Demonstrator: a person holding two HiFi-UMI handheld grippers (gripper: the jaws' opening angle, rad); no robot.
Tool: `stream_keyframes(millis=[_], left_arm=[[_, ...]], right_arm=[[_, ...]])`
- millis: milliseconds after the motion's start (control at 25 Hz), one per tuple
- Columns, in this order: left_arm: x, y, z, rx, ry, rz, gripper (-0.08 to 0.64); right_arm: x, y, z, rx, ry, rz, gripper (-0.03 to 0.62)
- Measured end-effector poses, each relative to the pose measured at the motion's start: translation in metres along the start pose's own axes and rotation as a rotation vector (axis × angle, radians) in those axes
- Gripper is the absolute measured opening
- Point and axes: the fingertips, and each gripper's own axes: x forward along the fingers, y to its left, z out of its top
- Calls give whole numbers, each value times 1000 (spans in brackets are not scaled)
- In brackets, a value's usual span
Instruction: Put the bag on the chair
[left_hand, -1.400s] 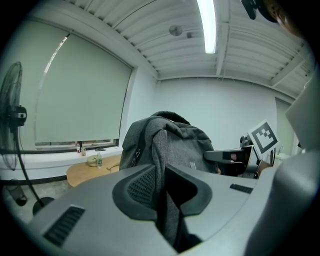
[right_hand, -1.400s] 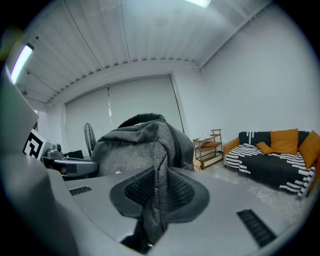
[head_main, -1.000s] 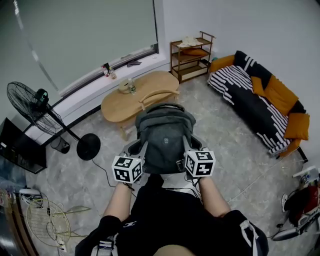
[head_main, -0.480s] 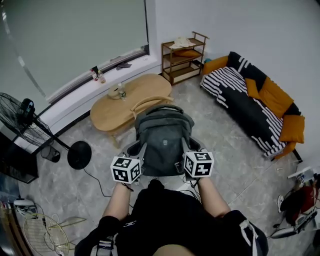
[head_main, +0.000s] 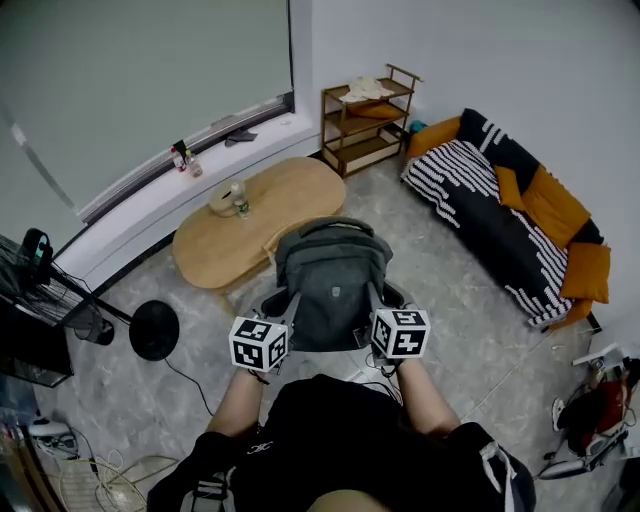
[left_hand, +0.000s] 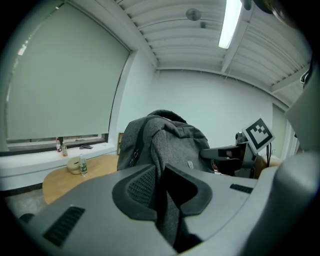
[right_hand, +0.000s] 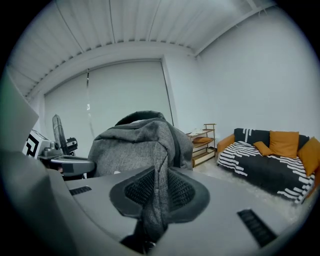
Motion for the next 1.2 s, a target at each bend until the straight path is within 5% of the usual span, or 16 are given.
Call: stream_keyframes(millis=[560,1200], left_arm=[[91,118,21,-25,70,-52,66],[187,173,6,-142,171,90,66]], right_arm=[[145,-3,29,32,84,-52,78],[274,-54,27,21,236,90,81]])
